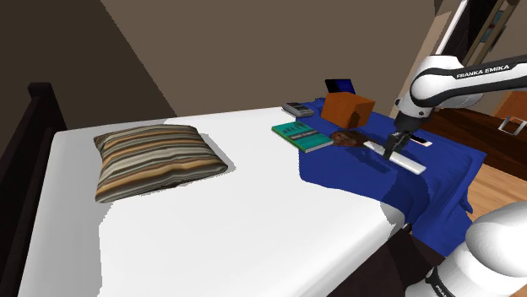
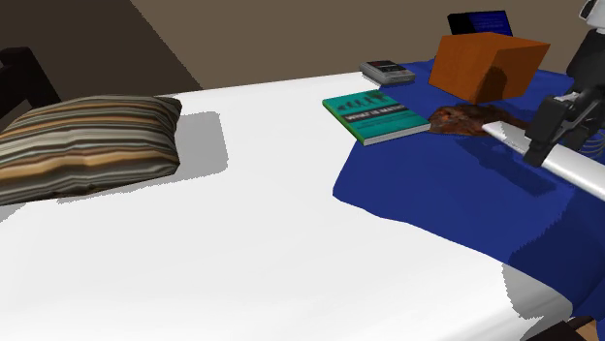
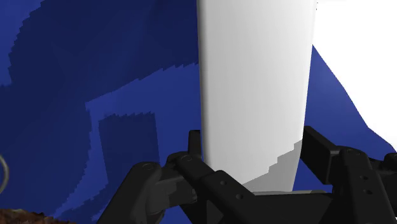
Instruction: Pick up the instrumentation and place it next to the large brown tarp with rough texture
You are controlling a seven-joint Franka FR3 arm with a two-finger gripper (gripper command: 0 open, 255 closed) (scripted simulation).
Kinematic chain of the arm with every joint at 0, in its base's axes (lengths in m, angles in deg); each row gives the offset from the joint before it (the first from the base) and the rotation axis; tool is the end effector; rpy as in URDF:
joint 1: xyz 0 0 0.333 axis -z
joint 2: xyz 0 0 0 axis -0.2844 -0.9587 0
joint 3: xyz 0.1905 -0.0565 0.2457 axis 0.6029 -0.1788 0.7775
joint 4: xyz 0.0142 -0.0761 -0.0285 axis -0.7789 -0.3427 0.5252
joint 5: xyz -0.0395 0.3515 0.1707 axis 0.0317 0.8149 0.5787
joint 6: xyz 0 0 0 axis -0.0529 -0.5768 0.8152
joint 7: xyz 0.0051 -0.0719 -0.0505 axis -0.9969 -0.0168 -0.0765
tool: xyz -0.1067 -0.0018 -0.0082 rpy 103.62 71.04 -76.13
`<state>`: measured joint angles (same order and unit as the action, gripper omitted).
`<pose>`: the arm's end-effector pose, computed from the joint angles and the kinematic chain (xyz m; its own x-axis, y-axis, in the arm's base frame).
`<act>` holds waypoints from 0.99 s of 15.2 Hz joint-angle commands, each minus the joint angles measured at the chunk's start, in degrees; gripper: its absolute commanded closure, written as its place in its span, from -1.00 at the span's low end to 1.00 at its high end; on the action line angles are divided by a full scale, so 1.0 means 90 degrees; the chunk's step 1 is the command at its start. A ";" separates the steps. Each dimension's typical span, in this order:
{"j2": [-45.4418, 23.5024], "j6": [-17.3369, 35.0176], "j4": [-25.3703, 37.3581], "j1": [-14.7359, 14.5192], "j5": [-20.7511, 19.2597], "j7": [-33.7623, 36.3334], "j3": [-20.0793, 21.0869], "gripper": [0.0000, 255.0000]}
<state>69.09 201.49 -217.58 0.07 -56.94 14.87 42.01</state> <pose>0.3240 -0.2072 0.4381 0.9978 -0.0664 -0.0079 -0.0663 -0.9978 0.0072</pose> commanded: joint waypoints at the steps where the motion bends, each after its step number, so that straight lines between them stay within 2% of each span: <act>1: -0.0096 0.0139 -0.0034 0.0041 -0.0046 -0.0110 -0.0098 1.00; 15: -0.0783 0.1564 -0.0776 0.0031 -0.0091 -0.0134 -0.0284 1.00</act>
<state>62.61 214.54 -224.15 0.38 -57.76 13.69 39.58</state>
